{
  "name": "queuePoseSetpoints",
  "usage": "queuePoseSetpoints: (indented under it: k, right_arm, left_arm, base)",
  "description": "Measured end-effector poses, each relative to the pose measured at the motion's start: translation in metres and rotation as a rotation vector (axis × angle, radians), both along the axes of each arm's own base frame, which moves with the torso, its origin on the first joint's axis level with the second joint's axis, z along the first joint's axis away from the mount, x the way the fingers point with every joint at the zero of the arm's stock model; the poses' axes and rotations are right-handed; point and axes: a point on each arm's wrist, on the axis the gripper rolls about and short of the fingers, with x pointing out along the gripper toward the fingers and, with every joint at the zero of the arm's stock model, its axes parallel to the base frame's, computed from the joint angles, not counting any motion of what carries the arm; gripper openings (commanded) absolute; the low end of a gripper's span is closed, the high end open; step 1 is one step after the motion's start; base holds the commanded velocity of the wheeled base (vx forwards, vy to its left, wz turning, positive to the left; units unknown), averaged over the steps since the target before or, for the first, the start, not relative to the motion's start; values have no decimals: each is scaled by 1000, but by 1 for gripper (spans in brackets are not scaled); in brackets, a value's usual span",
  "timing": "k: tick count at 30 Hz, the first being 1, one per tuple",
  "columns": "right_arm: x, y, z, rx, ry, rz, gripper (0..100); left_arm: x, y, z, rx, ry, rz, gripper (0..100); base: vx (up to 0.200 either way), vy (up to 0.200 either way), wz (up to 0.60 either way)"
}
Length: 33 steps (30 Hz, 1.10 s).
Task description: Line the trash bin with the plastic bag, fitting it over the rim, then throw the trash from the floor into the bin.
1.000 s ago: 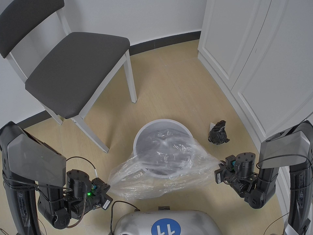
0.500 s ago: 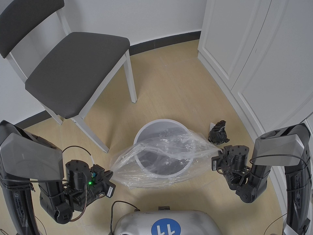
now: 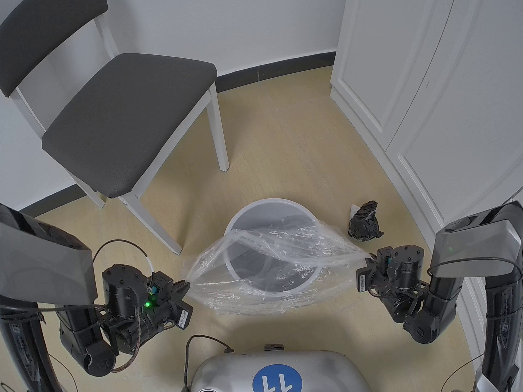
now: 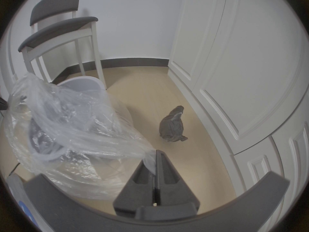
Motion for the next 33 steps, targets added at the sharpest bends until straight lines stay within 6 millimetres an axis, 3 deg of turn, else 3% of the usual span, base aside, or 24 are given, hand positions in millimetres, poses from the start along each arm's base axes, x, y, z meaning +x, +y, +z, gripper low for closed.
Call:
queuePoseSetpoints:
  k: [6, 18, 25, 33]
  right_arm:
    - [-21, -8, 9, 51, 60, 161, 100]
    - [-51, -30, 24, 84, 124, 307, 100]
    - [-56, -54, 32, 138, 138, 411, 100]
    - [-52, -93, 23, 142, 161, 541, 100]
  left_arm:
    - [-5, 1, 15, -32, -43, -3, 0]
    - [-3, 3, 20, -45, -60, 10, 0]
    - [0, 4, 16, -38, -53, 16, 0]
    - [5, 6, 7, -23, -29, 31, 0]
  base:
    - [0, 0, 0]
    - [0, 0, 0]
    - [0, 0, 0]
    - [0, 0, 0]
